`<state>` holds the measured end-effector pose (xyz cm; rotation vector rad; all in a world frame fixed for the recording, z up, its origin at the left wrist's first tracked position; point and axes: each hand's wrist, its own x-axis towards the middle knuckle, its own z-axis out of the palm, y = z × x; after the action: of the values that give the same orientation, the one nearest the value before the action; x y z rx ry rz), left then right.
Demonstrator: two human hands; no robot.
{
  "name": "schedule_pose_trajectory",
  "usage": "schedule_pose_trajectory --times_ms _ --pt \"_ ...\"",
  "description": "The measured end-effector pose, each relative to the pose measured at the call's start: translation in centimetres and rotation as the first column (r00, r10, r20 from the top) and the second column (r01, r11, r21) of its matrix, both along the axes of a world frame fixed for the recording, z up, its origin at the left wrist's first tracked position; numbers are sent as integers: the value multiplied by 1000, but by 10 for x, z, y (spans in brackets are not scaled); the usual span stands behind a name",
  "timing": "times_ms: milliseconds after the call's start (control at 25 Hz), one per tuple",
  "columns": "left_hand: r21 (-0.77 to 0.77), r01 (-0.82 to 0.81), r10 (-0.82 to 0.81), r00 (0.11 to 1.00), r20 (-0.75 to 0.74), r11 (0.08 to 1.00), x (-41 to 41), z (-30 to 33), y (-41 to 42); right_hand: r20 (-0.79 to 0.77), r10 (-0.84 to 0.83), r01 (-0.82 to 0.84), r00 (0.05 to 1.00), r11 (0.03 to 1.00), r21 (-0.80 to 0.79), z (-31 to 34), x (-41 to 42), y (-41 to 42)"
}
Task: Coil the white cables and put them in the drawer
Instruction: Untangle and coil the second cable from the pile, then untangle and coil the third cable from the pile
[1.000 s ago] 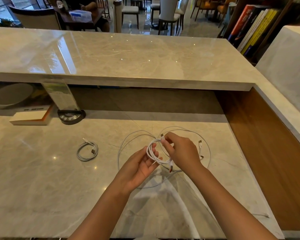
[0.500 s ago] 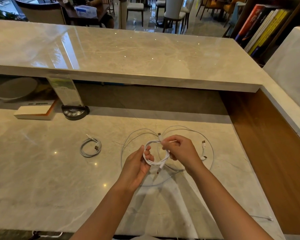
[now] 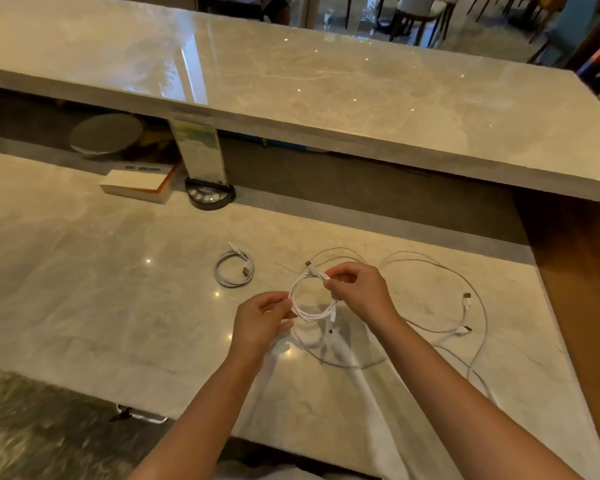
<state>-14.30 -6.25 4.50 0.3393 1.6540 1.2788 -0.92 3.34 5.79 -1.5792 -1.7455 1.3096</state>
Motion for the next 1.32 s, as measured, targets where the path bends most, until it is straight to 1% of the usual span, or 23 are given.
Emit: schedule_pose_trajectory --times_ms 80,200,280,400,600,760,880,1080,1200,1320 --pt "-21 -54 54 998 -10 998 -20 -5 -5 39 79 -80 996 997 23 -5 -26 6" --pt "-18 -123 123 992 -36 992 -50 -16 -9 93 196 -196 976 981 -3 -14 -64 15" --pt "-25 -170 168 983 -69 985 -72 -23 -7 98 237 -237 966 971 -11 -21 -86 20" --pt "-31 -191 185 973 -137 981 -108 -33 8 103 213 -213 972 977 -14 -29 -120 32" --pt "-56 -153 135 961 -240 987 -141 -51 33 124 129 -127 984 992 -19 -42 -160 54" --pt "-80 -163 137 956 -259 983 -143 -60 36 148 119 -115 982 993 -39 -60 -168 54" --pt "-97 -165 133 953 -273 982 -145 -63 34 120 94 -88 988 995 -53 -68 -171 50" --pt "-100 -151 119 955 -271 983 -143 -65 33 112 85 -88 990 996 24 -72 -169 41" --pt "-94 -149 120 957 -264 984 -143 -65 33 103 90 -93 991 995 25 -74 -163 38" --pt "-87 -84 59 964 -260 993 -144 -63 30 151 141 -149 978 988 39 -71 -163 38"
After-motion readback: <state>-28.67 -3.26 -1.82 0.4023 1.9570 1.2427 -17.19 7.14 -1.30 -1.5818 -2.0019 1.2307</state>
